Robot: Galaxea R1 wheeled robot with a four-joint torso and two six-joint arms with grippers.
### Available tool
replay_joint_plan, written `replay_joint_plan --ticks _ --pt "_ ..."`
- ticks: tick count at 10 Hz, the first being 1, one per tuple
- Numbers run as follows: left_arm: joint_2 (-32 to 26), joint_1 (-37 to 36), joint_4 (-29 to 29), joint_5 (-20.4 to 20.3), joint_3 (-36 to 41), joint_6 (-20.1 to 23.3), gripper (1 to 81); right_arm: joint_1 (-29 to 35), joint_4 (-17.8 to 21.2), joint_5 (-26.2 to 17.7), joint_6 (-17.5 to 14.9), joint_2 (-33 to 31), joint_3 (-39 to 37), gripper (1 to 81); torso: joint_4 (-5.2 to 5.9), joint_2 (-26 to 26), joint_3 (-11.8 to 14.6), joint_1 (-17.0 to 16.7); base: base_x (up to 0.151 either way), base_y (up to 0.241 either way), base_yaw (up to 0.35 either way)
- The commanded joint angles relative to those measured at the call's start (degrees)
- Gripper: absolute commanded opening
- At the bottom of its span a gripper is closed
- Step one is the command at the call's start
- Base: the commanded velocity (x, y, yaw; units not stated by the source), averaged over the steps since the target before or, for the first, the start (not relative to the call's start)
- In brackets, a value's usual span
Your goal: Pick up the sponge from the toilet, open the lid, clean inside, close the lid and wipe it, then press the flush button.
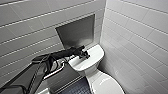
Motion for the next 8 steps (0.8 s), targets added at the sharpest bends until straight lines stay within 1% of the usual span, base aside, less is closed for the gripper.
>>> replay_joint_plan --ticks 1,2,3,5,8 --pt "0.8 -8.6 0.9 1.9 -1.3 0.5 1.0 -1.4 -1.0 -4.3 0.0 -0.7 2.0 1.0 0.00 0.0 -3.0 0.0 0.000 0.000 0.000" --pt "1.6 -8.3 0.9 1.9 -2.3 0.6 1.0 -1.4 -1.1 -4.3 0.0 -0.7 2.0 1.0 0.00 0.0 -3.5 0.0 0.000 0.000 0.000" --pt "2.3 -7.9 0.9 1.9 -3.1 0.9 1.0 -1.4 -1.1 -4.3 -0.1 -0.4 1.8 1.0 0.00 0.0 -0.9 0.0 0.000 0.000 0.000" --pt "3.6 -6.5 2.6 2.1 -3.5 0.9 1.0 -1.4 -1.2 -4.3 -0.1 0.1 1.6 1.0 0.00 0.0 -1.8 0.0 0.000 0.000 0.000" --pt "3.0 -7.8 2.3 2.3 -2.9 0.9 1.0 -1.1 -1.2 -4.3 -0.1 0.5 1.2 1.0 0.00 0.0 -1.8 -0.1 0.000 0.000 0.000"
